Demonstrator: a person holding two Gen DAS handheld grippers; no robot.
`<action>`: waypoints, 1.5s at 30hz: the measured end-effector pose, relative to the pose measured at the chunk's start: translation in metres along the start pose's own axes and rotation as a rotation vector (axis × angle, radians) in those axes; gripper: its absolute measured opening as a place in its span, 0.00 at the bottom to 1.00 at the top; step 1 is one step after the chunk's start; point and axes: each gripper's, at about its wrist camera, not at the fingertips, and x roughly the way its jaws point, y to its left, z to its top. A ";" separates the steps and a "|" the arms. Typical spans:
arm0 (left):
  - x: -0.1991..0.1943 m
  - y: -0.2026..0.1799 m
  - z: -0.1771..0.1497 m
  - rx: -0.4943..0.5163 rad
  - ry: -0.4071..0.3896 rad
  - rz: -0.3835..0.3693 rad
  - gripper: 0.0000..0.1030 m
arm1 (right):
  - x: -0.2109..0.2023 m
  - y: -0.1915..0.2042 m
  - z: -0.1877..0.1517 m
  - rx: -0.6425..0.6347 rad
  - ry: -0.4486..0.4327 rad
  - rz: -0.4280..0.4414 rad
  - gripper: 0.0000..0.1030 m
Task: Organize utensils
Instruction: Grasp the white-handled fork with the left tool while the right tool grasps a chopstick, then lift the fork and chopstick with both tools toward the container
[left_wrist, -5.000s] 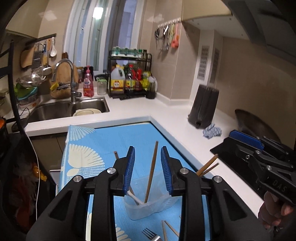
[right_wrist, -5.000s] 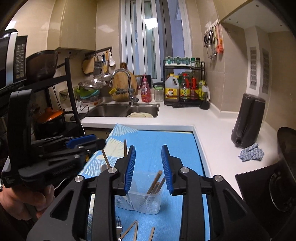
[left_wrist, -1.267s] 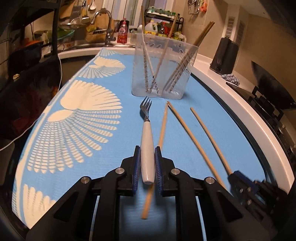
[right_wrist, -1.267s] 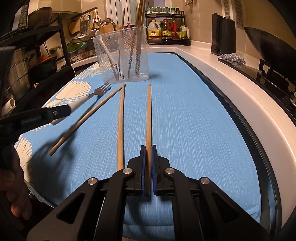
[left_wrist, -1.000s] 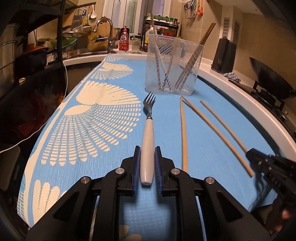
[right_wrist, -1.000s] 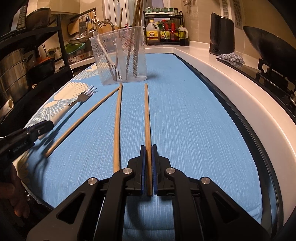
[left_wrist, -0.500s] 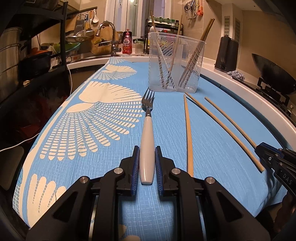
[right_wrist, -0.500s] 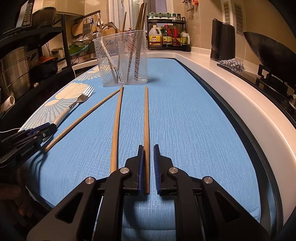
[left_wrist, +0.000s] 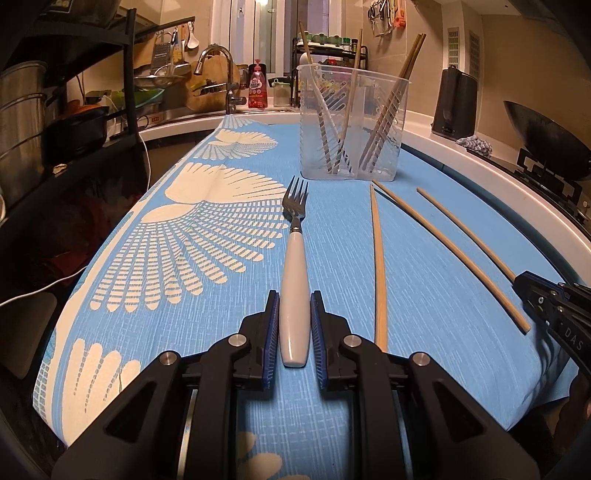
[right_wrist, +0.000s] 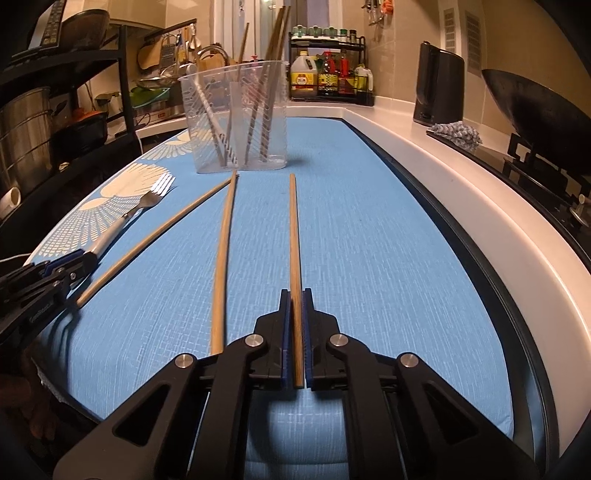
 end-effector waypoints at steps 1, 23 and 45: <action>0.000 0.000 0.000 0.001 -0.001 -0.001 0.17 | 0.000 -0.001 0.000 0.002 0.001 -0.001 0.06; 0.004 -0.005 0.003 0.013 -0.007 0.010 0.17 | 0.000 -0.001 -0.001 -0.004 -0.008 -0.002 0.10; 0.005 -0.006 0.004 0.011 -0.003 0.003 0.17 | 0.002 0.001 0.003 -0.017 0.013 -0.004 0.06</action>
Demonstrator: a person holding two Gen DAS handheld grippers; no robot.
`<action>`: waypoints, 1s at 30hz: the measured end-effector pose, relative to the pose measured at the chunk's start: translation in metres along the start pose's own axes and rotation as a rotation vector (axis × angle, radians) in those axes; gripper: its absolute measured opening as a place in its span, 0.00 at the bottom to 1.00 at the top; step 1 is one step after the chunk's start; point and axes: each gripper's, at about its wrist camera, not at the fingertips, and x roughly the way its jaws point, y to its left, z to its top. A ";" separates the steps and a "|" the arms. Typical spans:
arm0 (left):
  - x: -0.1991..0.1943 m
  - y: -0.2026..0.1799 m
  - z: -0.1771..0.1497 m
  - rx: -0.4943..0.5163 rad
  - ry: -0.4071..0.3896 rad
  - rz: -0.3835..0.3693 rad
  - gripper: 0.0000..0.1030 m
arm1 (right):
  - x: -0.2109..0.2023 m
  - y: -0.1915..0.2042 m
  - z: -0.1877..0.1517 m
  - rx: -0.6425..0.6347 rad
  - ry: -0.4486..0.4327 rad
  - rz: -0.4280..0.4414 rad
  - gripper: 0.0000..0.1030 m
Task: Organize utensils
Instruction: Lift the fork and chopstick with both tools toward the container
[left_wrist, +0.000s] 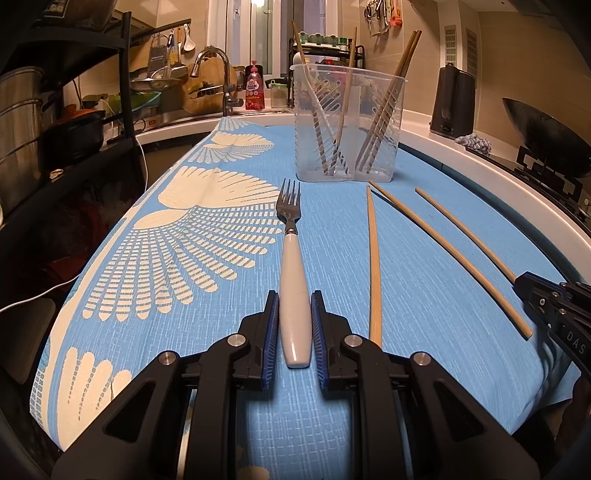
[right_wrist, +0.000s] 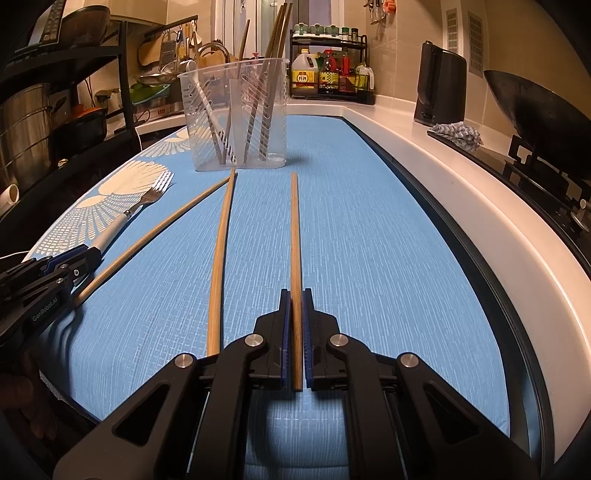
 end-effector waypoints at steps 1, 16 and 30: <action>0.000 0.000 0.000 -0.001 0.002 -0.002 0.17 | 0.000 0.000 0.001 0.001 0.003 -0.002 0.06; -0.029 0.003 0.014 -0.001 -0.057 -0.034 0.17 | -0.044 -0.001 0.017 0.003 -0.068 -0.020 0.06; -0.062 0.000 0.035 0.039 -0.196 -0.048 0.16 | -0.090 -0.012 0.052 0.014 -0.181 -0.012 0.06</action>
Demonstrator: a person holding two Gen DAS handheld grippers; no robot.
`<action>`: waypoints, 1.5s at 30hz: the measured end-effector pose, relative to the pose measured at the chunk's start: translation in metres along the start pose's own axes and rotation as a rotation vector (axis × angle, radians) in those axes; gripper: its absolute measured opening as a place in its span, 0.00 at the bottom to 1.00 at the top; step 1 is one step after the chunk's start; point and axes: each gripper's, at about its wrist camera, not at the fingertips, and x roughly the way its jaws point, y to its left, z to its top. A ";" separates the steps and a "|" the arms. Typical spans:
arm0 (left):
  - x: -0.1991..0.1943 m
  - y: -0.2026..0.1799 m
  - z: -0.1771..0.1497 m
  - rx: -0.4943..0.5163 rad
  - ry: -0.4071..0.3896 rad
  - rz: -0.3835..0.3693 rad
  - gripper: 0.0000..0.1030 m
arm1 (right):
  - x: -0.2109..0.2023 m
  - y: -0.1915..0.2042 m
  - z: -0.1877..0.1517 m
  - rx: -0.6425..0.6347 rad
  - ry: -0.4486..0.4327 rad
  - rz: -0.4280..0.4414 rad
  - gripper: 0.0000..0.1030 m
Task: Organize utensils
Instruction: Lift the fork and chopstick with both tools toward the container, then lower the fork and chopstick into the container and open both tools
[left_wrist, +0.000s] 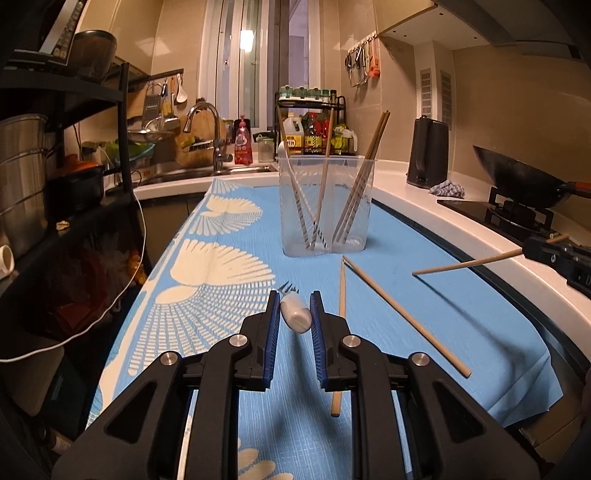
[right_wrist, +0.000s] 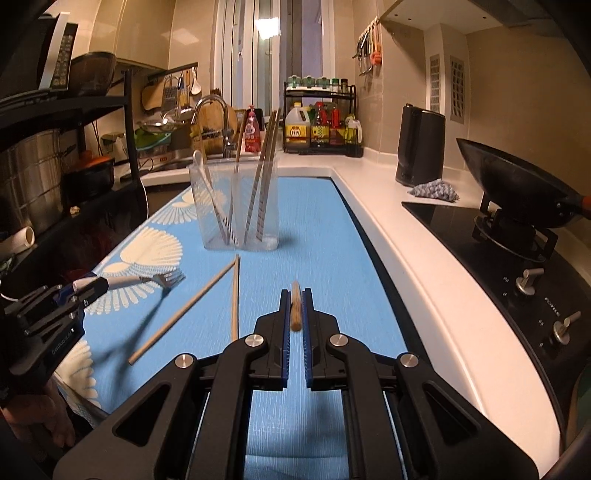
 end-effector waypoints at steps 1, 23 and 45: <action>0.000 0.001 0.002 -0.002 -0.005 0.000 0.16 | -0.001 -0.001 0.004 0.002 -0.005 0.002 0.06; 0.021 0.020 0.111 -0.013 0.042 -0.069 0.13 | 0.014 0.017 0.130 -0.044 -0.018 0.131 0.06; 0.095 0.000 0.275 0.060 -0.076 -0.196 0.12 | 0.069 0.051 0.277 -0.087 -0.083 0.186 0.05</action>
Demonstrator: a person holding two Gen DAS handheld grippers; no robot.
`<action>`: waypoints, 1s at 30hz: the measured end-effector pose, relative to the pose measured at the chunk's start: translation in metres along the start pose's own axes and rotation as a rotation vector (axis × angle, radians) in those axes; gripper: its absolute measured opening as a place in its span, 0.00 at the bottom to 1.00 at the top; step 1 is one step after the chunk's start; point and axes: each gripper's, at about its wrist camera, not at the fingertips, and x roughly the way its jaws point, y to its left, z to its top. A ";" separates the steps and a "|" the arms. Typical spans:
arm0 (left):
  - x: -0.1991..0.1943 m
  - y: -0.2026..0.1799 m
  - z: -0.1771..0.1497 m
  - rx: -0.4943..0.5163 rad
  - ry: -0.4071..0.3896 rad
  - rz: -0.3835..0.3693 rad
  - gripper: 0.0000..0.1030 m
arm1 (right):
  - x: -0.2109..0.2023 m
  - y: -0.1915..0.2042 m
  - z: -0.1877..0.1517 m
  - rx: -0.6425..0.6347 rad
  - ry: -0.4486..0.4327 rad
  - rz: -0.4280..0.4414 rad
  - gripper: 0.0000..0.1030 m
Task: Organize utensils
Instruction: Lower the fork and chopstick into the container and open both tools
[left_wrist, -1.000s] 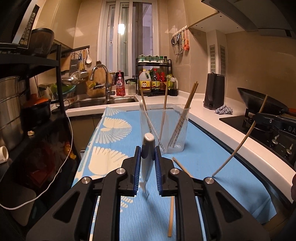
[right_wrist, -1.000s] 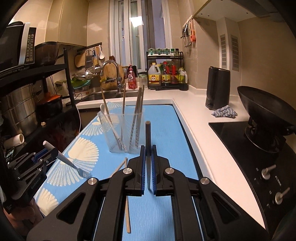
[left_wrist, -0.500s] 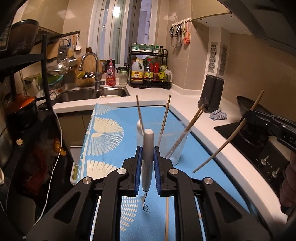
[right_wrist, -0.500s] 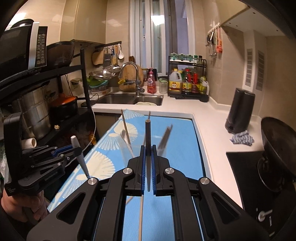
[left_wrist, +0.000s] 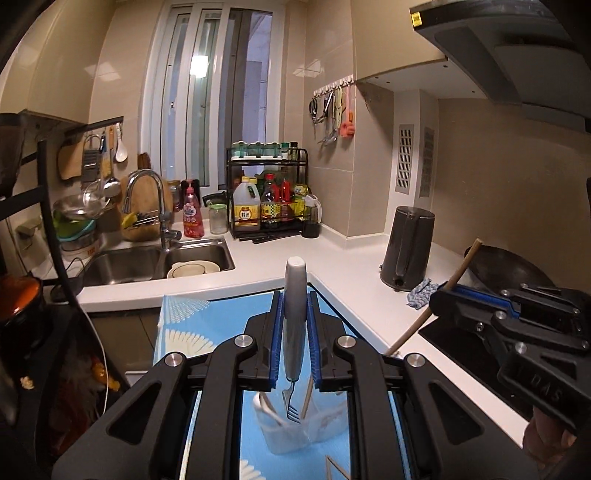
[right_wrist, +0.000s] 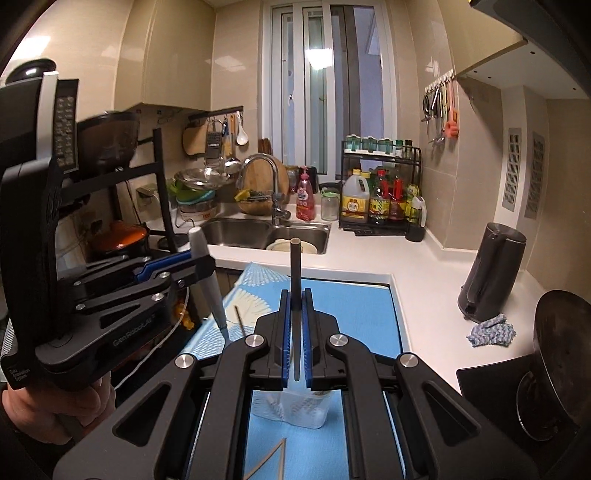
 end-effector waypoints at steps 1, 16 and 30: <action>0.010 0.000 -0.004 0.008 0.002 -0.001 0.12 | 0.008 -0.002 -0.003 0.007 0.009 0.000 0.05; 0.069 0.011 -0.095 -0.022 0.136 -0.054 0.14 | 0.084 -0.009 -0.070 0.013 0.180 -0.021 0.09; 0.018 0.006 -0.088 -0.013 0.062 -0.007 0.34 | 0.014 0.011 -0.071 -0.040 0.052 -0.091 0.28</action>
